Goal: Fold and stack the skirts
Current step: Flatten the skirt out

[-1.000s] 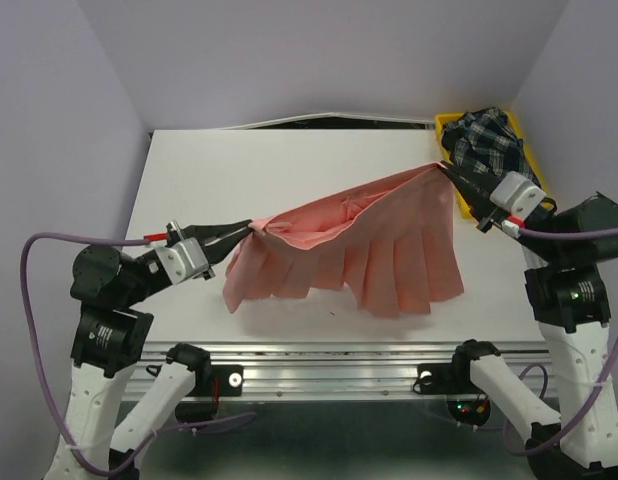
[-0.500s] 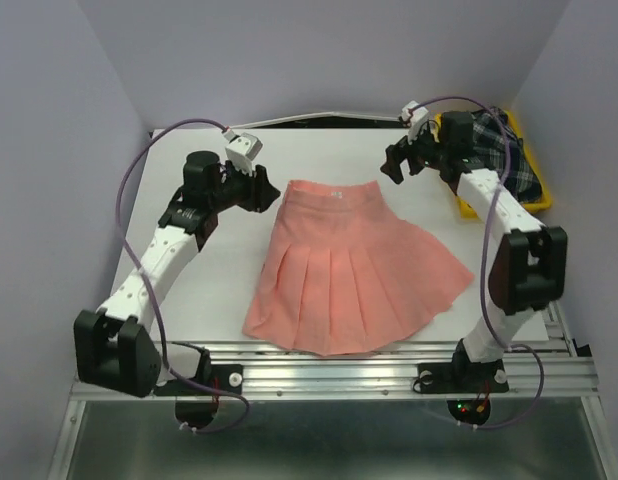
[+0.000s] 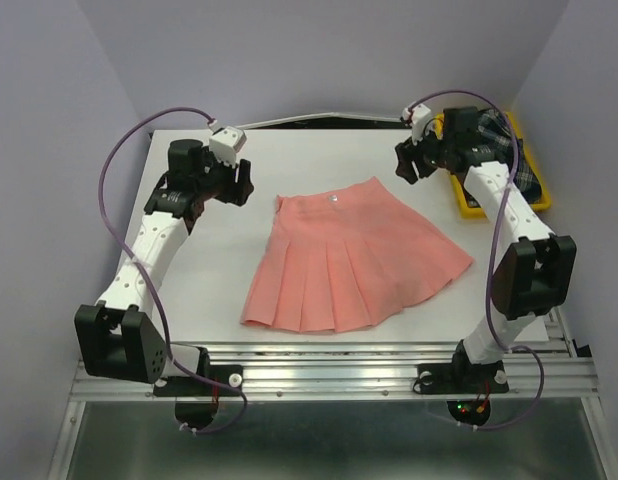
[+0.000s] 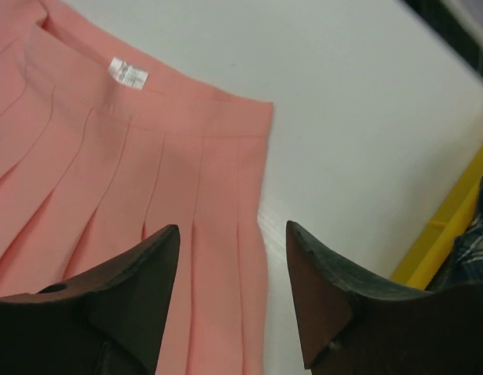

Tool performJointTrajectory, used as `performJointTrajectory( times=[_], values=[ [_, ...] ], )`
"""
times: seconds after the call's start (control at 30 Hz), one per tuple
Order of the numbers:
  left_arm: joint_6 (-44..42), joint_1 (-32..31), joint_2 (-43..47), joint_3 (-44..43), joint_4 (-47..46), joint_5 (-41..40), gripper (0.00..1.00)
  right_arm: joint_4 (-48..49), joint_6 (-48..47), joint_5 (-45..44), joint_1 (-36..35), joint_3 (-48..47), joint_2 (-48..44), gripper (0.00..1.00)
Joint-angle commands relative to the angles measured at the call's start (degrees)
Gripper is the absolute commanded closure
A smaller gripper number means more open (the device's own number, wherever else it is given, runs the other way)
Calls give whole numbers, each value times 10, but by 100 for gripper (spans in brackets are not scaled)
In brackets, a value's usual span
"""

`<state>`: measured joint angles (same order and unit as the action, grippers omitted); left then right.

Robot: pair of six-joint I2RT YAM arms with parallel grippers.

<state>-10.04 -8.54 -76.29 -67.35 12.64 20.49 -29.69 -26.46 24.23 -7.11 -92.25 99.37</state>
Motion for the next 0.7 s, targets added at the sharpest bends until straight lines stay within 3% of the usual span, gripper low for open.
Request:
performJointTrajectory(
  times=[0.0, 0.23, 0.4, 0.53, 0.67],
  values=[
    [-138, -9, -39, -31, 105, 52, 33, -97, -44, -19, -1, 60, 12, 39],
    [-194, -33, -97, -12, 101, 78, 37, -94, -22, -12, -1, 59, 109, 57],
    [-218, -40, -164, -51, 67, 118, 37, -63, 6, -1, -1, 29, 144, 61],
    [-322, -63, -249, -179, 140, 143, 34, -50, 30, -3, -1, -10, 144, 60],
    [-374, -82, -359, -379, 233, 148, 31, -49, 57, -8, -1, -82, 180, 60]
  ],
)
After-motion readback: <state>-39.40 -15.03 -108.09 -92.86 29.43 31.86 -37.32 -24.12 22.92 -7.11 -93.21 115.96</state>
